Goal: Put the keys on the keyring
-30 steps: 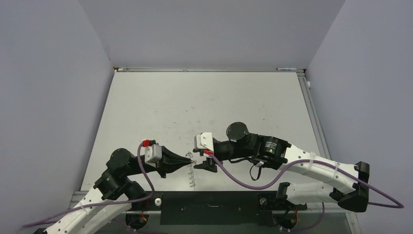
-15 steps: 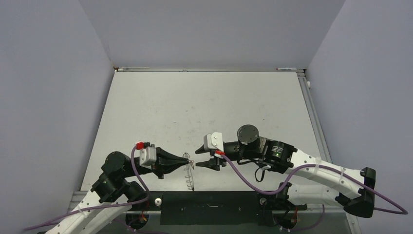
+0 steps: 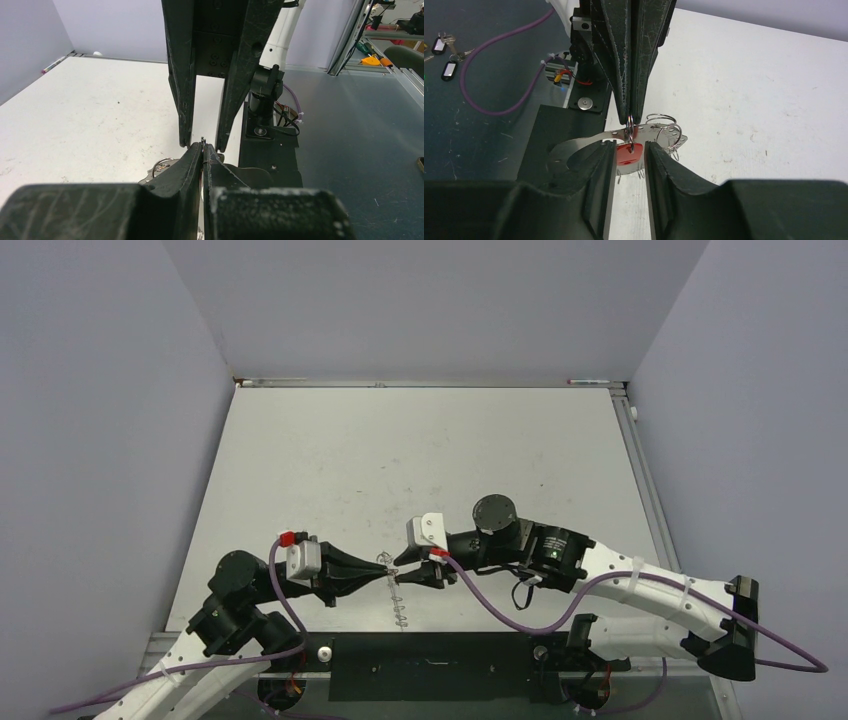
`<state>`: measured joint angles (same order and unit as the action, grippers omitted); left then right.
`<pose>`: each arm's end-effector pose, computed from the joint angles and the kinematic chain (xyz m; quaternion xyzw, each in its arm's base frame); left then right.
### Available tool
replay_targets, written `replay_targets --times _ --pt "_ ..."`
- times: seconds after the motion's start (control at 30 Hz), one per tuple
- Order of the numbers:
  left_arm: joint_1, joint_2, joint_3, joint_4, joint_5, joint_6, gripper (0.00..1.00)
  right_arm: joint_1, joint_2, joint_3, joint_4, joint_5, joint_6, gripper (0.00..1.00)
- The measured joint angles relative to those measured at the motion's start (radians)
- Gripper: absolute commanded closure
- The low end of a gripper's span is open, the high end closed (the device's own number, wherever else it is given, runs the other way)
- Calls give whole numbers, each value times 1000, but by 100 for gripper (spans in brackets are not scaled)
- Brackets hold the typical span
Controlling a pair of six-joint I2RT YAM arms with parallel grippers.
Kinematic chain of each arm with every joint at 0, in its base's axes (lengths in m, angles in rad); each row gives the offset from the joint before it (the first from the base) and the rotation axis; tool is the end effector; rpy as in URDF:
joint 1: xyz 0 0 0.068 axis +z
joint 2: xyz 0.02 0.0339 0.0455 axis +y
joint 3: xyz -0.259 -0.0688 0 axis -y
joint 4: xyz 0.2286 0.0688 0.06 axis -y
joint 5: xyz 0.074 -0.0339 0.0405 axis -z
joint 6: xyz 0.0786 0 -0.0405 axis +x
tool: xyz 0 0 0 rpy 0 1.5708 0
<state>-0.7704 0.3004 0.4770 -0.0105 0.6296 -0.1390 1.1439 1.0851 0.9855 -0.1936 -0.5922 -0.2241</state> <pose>0.0558 -0.1187 0.3121 0.4154 0.5105 -0.4985 0.5642 0.0701 0.2601 0.3393 -0.6201 0.4852 0.4630 0.4071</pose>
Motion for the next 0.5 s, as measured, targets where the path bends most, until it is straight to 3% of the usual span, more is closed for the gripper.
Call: replay_targets --times 0.23,0.5 --pt "0 0 0 0 4 0 100 -11 18 0 8 -11 2 94" --pt "2 -1 0 0 4 0 100 -19 19 0 8 -24 8 95"
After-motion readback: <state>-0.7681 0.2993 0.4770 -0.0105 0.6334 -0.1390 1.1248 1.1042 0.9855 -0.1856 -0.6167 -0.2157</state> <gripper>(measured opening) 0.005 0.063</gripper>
